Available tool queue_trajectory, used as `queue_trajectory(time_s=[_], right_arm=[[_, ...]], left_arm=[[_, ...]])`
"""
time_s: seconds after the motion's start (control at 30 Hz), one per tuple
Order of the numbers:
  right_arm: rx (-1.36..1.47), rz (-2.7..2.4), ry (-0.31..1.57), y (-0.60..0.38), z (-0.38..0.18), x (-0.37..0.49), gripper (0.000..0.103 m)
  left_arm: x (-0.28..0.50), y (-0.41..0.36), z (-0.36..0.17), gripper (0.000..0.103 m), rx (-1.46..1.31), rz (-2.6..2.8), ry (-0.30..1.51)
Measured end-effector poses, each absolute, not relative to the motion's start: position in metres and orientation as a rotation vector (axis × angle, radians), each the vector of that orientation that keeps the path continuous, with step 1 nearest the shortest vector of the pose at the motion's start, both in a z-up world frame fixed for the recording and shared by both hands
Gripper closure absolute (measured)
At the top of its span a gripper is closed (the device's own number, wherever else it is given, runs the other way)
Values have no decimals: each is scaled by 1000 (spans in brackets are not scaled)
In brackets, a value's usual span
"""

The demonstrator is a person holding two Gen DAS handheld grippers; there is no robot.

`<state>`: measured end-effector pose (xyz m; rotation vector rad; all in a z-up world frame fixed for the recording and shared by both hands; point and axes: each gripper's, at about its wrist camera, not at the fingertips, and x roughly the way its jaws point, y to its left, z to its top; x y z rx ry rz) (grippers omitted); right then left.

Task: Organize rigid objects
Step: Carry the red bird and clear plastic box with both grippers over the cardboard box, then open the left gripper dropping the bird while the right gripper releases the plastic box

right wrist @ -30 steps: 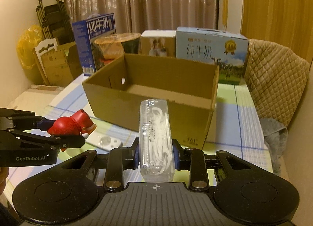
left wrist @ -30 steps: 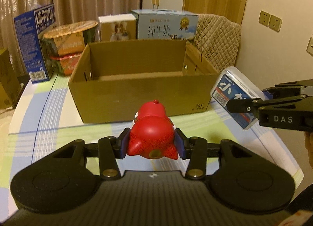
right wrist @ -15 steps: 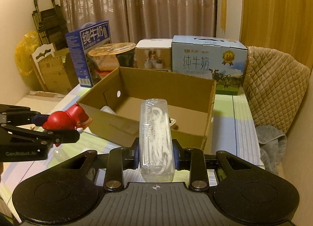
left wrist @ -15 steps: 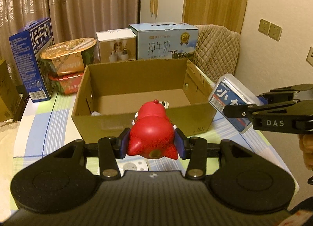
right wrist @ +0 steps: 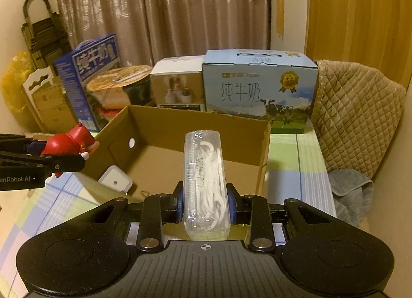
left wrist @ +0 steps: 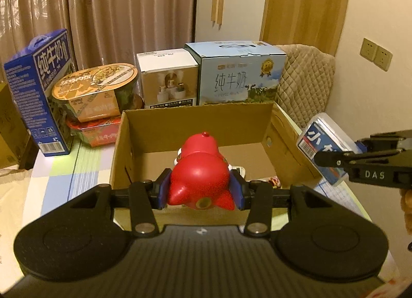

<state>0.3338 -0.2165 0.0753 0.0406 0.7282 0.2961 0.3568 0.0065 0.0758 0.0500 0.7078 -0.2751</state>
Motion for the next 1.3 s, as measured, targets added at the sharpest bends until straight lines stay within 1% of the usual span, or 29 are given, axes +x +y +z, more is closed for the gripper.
queue_trajectory(time_s=[0.33,0.73,0.77,0.8,0.83,0.87,1.3], right_arm=[[55,258,769,-220,52,373,74],[56,250,796,-219,25,391,74],[59,248,798,-220,24,392,74],[61,248,800,-220,23,392,74],[63,249,802,-221,23,392,74],[64,249,803,-221,22,392,74],[81,244,796,-222,28,386,74]], left_arm=[[400,5,50,61,35,-268,766],[428,1,20,61,6,-256,802],[430,1,18,62,-2,-253,795],[430,1,19,60,-7,-249,781],[431,2,20,49,-11,-242,768],[431,2,22,42,-15,-232,758],[415,2,34,42,50,-233,750]])
